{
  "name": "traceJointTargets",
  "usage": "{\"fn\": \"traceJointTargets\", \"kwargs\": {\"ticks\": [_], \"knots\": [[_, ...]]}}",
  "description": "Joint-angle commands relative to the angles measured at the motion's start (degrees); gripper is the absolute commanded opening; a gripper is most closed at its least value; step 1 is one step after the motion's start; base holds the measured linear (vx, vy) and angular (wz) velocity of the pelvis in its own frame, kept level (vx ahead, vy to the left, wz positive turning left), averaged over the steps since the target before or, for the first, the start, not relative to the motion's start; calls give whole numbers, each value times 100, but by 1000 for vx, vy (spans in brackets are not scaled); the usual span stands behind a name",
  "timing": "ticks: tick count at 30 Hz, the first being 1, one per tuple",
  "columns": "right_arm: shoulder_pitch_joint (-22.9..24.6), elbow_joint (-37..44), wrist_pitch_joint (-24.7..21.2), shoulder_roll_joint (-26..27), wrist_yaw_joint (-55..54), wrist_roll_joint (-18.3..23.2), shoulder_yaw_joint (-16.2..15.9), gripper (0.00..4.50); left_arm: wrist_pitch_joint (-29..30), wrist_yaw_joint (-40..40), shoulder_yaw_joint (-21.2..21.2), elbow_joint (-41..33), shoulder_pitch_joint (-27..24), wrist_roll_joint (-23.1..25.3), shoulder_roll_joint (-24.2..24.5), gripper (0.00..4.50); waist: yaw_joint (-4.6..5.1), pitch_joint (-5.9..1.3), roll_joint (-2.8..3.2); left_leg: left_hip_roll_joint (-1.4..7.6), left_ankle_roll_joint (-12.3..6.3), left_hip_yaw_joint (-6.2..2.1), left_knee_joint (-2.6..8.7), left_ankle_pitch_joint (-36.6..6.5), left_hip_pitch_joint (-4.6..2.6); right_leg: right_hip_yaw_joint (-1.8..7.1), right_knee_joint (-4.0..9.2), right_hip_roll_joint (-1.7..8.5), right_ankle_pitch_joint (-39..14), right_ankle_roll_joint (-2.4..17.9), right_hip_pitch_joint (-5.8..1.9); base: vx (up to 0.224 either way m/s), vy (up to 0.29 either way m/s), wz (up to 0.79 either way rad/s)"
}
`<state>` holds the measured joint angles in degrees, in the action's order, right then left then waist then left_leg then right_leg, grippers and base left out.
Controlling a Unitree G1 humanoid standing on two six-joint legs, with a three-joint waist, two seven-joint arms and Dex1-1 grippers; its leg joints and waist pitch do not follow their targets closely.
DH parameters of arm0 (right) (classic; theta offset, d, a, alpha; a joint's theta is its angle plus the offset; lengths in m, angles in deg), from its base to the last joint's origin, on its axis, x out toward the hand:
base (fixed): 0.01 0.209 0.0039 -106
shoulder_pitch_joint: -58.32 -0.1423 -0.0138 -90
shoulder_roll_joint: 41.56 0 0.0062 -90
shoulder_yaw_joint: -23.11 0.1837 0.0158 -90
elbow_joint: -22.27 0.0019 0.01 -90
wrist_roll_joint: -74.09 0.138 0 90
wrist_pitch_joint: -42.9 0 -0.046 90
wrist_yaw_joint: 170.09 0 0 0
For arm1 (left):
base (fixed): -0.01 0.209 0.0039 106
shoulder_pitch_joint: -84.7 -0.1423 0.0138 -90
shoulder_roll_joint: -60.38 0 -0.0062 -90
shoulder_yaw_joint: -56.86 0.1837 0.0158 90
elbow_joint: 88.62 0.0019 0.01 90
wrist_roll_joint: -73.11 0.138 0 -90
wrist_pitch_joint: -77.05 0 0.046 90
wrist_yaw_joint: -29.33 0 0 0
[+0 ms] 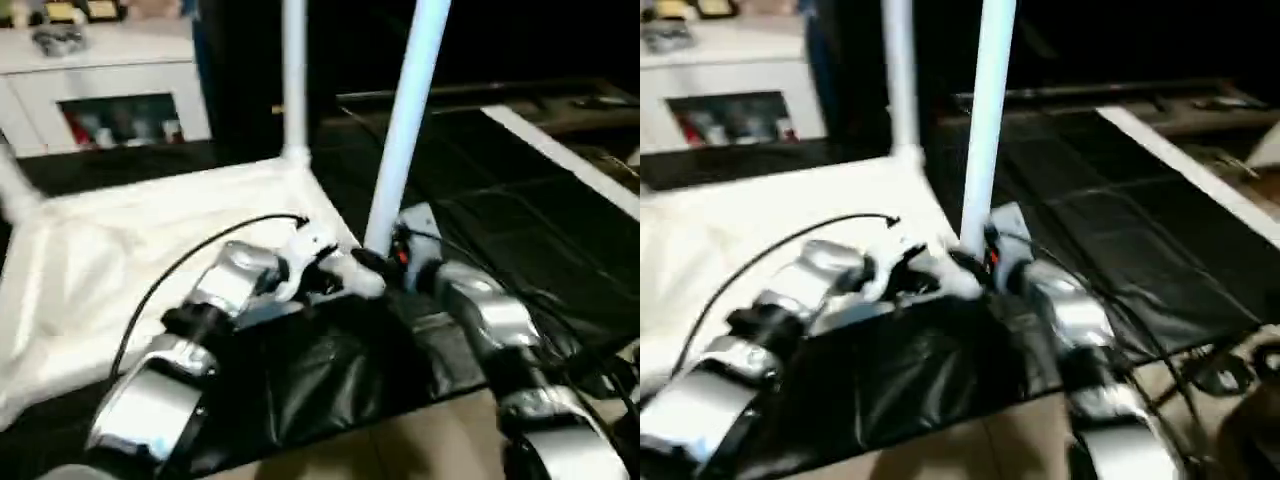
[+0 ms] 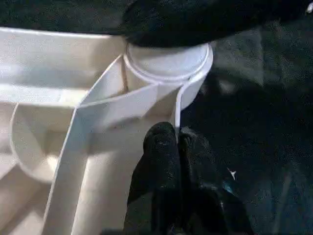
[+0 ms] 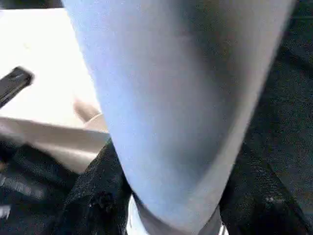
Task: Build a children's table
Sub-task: Rotate leg to tighten
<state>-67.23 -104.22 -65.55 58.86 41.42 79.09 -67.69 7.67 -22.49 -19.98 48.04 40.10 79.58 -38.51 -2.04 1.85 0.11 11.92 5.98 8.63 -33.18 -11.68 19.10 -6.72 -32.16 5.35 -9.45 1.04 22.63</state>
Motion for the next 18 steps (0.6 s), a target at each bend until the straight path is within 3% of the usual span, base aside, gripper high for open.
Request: {"fn": "traceJointTargets", "kwargs": {"ticks": [1, 2, 7, 9, 10, 12, 13, 14, 18], "knots": [[-43, -302, -121, 618, 240, 105, -489, 199, -85, 45, 120, -45, 252, -224, -535, 0, -2, -249, 13, 33, -231, 0, 444, -1723, 77, 164, 513, 286, -2849, 547, -272, 0, 0, 0], [-25, -287, -78, 633, 376, 132, -456, 252, -102, 24, 133, -48, 250, -193, -499, 0, -10, -255, -19, 34, -281, 13, 436, -1702, 62, 185, 505, 300, -2772, 583, -264, 0, 0, 0], [161, -58, -107, 442, 782, 288, -401, 288, -298, -304, 275, -160, 133, -71, -194, 0, -45, -268, -13, 60, -413, 42, 446, -1345, 77, 247, 435, 312, -2227, 845, -294, 0, 0, 0], [210, -27, -56, 325, 876, 280, -397, 314, -412, -429, 359, -180, 86, 19, -66, 0, -45, -285, 61, 73, -404, 47, 441, -1293, 71, 258, 415, 312, -2109, 918, -288, 0, 0, 0], [213, -26, -52, 318, 883, 279, -398, 314, -417, -437, 362, -183, 83, 21, -60, 0, -45, -285, 61, 73, -404, 47, 441, -1293, 71, 258, 415, 312, -2109, 918, -288, 0, 0, 0], [286, 17, 73, 112, 1119, 256, -413, 347, -508, -675, 450, -274, 3, 62, 98, 0, -61, -325, 22, 76, -426, 61, 423, -1027, 92, 272, 350, 310, -1627, 1074, -327, 0, 0, 0], [396, 148, 152, -176, 1513, 268, -446, 347, -664, -1011, 529, -383, -83, 52, 296, 0, -101, -335, 93, 90, -467, 53, 418, -855, 88, 272, 299, 313, -1269, 1205, -338, 0, 0, 0], [463, 245, 167, -335, 1755, 309, -452, 361, -732, -1195, 576, -439, -124, 50, 408, 0, -104, -338, 57, 93, -555, 70, 400, -754, 99, 276, 274, 301, -968, 1299, -356, 0, 0, 0], [683, 561, 236, -892, 2589, 436, -444, 398, -1128, -1767, 725, -521, -210, 98, 761, 0, -191, -341, 52, 100, -706, 97, 371, -495, 104, 280, 201, 287, -452, 1508, -370, 0, 0, 0]]}}
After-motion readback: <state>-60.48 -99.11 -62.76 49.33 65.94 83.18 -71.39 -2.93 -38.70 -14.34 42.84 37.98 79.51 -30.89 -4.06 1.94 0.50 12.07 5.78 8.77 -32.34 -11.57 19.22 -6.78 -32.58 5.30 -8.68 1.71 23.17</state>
